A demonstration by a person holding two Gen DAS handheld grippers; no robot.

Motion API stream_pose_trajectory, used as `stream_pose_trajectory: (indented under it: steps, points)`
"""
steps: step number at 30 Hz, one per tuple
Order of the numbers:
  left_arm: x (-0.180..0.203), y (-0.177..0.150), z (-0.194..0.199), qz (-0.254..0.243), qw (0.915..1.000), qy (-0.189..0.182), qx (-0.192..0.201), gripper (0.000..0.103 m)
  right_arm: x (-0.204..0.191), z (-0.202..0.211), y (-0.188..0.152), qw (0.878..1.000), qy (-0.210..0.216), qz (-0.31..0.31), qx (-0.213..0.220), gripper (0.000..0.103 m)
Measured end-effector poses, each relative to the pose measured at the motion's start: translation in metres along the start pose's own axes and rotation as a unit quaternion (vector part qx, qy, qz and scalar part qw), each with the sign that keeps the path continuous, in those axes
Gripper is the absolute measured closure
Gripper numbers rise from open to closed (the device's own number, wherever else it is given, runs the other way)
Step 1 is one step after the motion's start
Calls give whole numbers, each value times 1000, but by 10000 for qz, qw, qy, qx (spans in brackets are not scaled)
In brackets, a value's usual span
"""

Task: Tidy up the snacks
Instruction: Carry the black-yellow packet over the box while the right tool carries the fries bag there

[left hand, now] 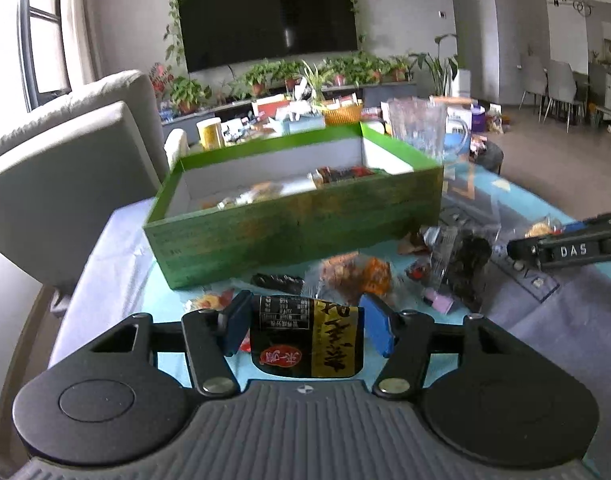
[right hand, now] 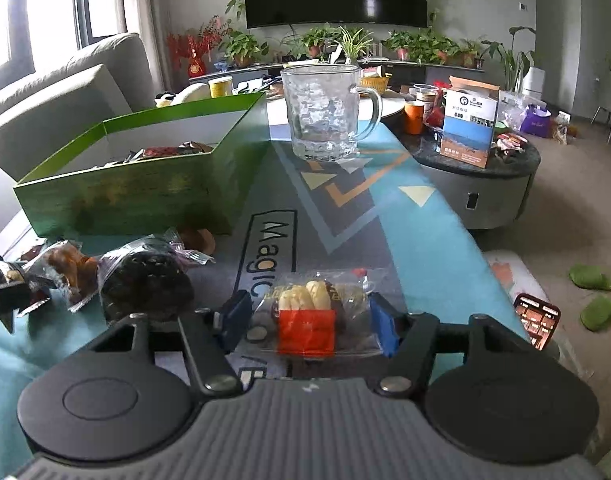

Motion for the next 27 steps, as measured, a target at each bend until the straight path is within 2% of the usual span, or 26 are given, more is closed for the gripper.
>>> stream_pose_trajectory:
  steps: [10,15,21,27]
  points:
    - [-17,39,21,111,9979,234,598,47,-12,22,22,9988,244,-131,415,45]
    - [-21,58,19,81,9963,287,806,47,-42,27,44,9951,688,-163,695,45]
    - [-33,93,6,78,9906,439,1291,47,-82,29,82,9851,1229,62,1201,45]
    - [-41,99,-10,183,9900,492,1307,47,-87,23,92,9819,1304,329,1334,45]
Point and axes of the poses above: each gripper's, at about its wrist camera, not at the fingertips, and z roughly against the way its jaws point, x to its right, y to its top, the point moved 9 cm from there along -z, roughly the way its jaws point, and after that the axes turned 12 degrees about x, right-handed, at the moved point
